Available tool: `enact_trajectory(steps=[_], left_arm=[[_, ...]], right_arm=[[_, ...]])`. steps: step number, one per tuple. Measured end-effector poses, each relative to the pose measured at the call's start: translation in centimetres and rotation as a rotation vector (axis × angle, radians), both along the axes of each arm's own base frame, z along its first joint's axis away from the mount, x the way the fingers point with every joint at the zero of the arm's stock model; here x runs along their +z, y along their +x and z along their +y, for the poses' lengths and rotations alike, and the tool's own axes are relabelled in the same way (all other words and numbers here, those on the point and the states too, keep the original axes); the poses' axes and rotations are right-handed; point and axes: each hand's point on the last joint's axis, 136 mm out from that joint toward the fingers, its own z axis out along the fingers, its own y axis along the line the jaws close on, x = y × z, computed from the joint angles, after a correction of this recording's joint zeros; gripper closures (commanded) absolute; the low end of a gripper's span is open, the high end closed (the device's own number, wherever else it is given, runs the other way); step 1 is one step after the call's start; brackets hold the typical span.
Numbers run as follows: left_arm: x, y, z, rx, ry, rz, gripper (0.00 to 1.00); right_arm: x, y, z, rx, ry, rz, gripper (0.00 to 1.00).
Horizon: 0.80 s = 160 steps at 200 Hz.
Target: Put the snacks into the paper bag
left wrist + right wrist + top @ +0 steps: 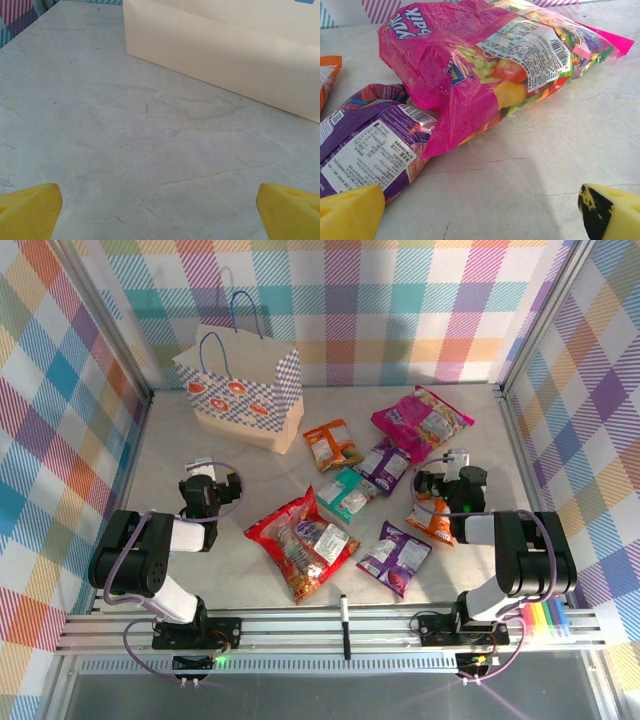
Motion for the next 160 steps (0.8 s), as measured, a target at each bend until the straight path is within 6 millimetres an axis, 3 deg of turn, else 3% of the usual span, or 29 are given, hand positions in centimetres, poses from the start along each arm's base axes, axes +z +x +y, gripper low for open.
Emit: enact_trajectory(steps=[160], left_arm=[[-0.06,-0.02,0.02,0.000,0.001,0.006,0.01]], right_arm=[[0.00,0.00,0.00,0.000,0.000,0.000,0.01]])
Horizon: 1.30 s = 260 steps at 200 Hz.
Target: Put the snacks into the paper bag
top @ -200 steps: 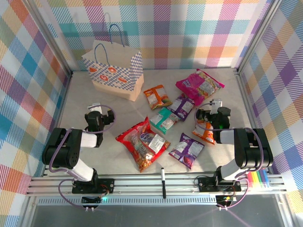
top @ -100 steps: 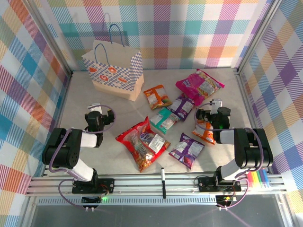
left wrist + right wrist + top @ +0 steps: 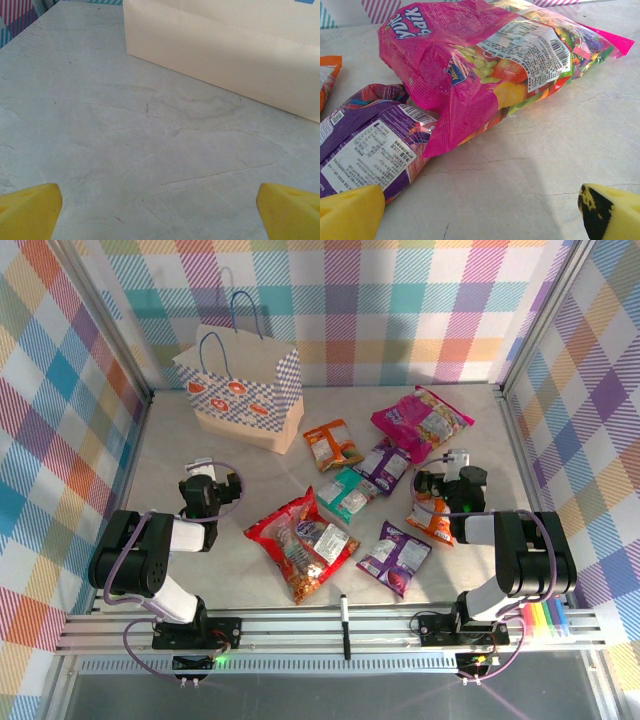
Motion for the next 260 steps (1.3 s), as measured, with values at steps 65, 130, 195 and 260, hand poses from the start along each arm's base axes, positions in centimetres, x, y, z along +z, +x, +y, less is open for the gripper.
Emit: enact_trajectory(steps=[65,130,195,260], left_arm=[[4.9,0.6,0.2,0.014,0.004,-0.020,0.01],[11.6,1.5,1.9,0.124,0.020,0.008,0.00],[18.1,1.5,1.7,0.152,-0.057,-0.010,0.11],[24.6,3.0,-1.0,0.180,-0.069,-0.040,0.16]], right_arm=[[1.0,-0.1,-0.1,-0.003,-0.001,0.054,0.01],[8.9,1.1,0.7,0.026,0.006,-0.001,0.01],[14.6,1.7,3.9,0.110,0.046,0.011,0.01],[14.0,1.0,6.1,0.138,0.075,0.065,0.01]])
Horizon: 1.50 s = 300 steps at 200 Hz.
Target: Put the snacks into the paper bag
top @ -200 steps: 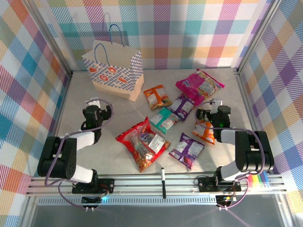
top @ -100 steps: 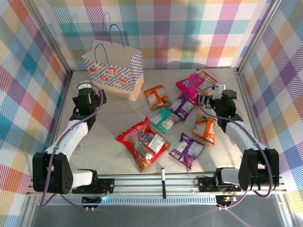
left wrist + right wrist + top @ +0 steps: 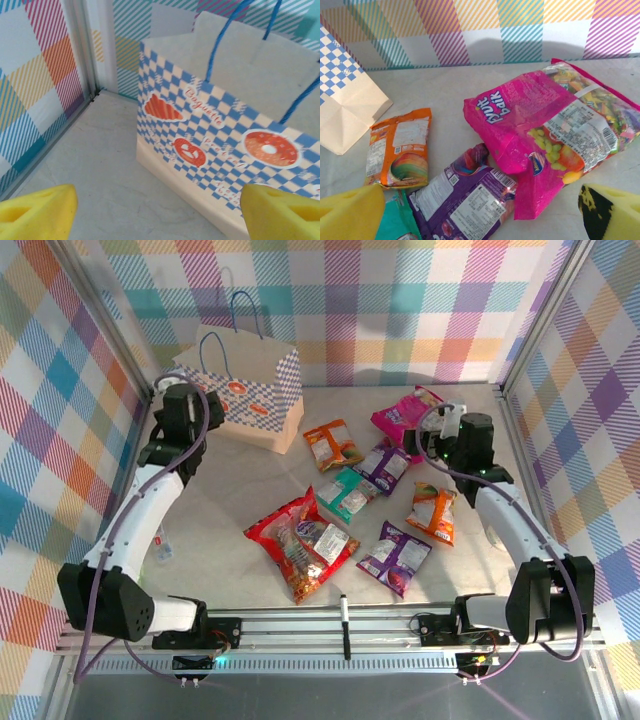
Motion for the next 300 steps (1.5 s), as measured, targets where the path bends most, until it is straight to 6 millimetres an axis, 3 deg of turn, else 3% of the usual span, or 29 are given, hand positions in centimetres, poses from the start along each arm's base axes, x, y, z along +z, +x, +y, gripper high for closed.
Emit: enact_trajectory(steps=[40,95,136,164,205,264,300], left_arm=[[1.4,1.6,-1.3,0.049,-0.002,0.015,0.17],[2.3,4.8,-2.7,0.079,-0.037,-0.005,0.23],[1.5,7.8,-3.8,0.090,-0.045,0.004,0.25],[0.6,9.3,-4.3,0.113,-0.022,0.013,0.33],[0.6,11.9,-5.0,0.126,-0.010,0.009,0.34],[0.3,12.1,-6.4,0.089,-0.018,0.017,0.35],[0.0,12.2,-6.7,0.073,-0.024,0.025,0.42]], right_arm=[[-0.2,-1.7,1.4,0.004,-0.021,0.001,0.01],[2.2,-3.2,0.1,-0.052,-0.037,-0.052,0.01],[1.9,-3.8,-0.3,-0.063,-0.045,-0.027,0.01],[1.7,-4.2,-0.4,-0.068,-0.052,-0.014,0.01],[1.3,-4.6,-0.5,-0.068,-0.056,0.006,0.01],[2.2,-5.2,-0.7,-0.072,-0.045,-0.008,0.01],[2.1,-5.3,-0.7,-0.075,-0.039,-0.003,0.01]])
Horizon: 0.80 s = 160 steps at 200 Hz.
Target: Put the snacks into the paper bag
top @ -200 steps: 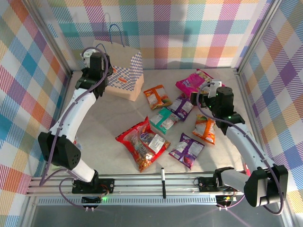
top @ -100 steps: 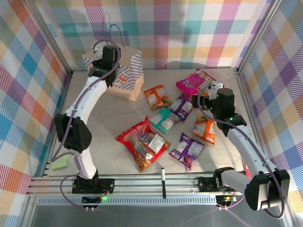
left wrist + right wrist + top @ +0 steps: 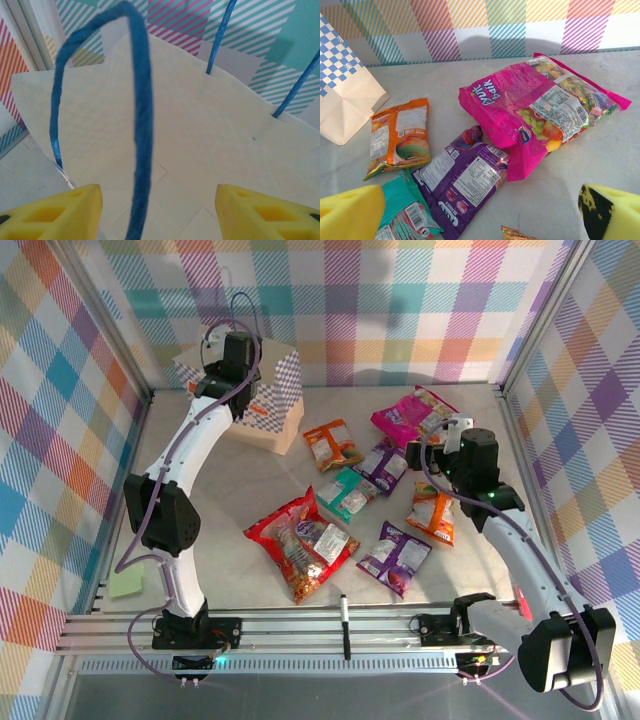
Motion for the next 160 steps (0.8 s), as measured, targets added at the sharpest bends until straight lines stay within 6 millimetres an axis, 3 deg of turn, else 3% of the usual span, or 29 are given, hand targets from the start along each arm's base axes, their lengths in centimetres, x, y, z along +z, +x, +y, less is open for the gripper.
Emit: enact_trajectory(steps=[18,25,59,87,160], left_arm=[[-0.1,-0.1,0.2,0.011,0.009,0.005,0.53],[-0.1,-0.2,0.4,0.017,0.014,0.009,0.63],[-0.2,-0.4,0.8,0.028,0.047,0.024,0.73],[-0.4,-0.6,1.0,0.027,0.063,0.046,0.97],[-0.5,-1.4,1.6,-0.025,0.074,0.100,1.00]], right_arm=[[-0.1,0.0,0.0,-0.001,0.002,0.004,0.01],[-0.1,-0.1,0.0,-0.001,0.002,0.006,0.01],[-0.3,-0.1,0.0,-0.001,0.000,0.014,0.01],[-0.3,-0.2,0.0,-0.002,0.000,0.017,0.01],[0.5,-0.6,-0.1,-0.002,0.005,-0.007,0.01]])
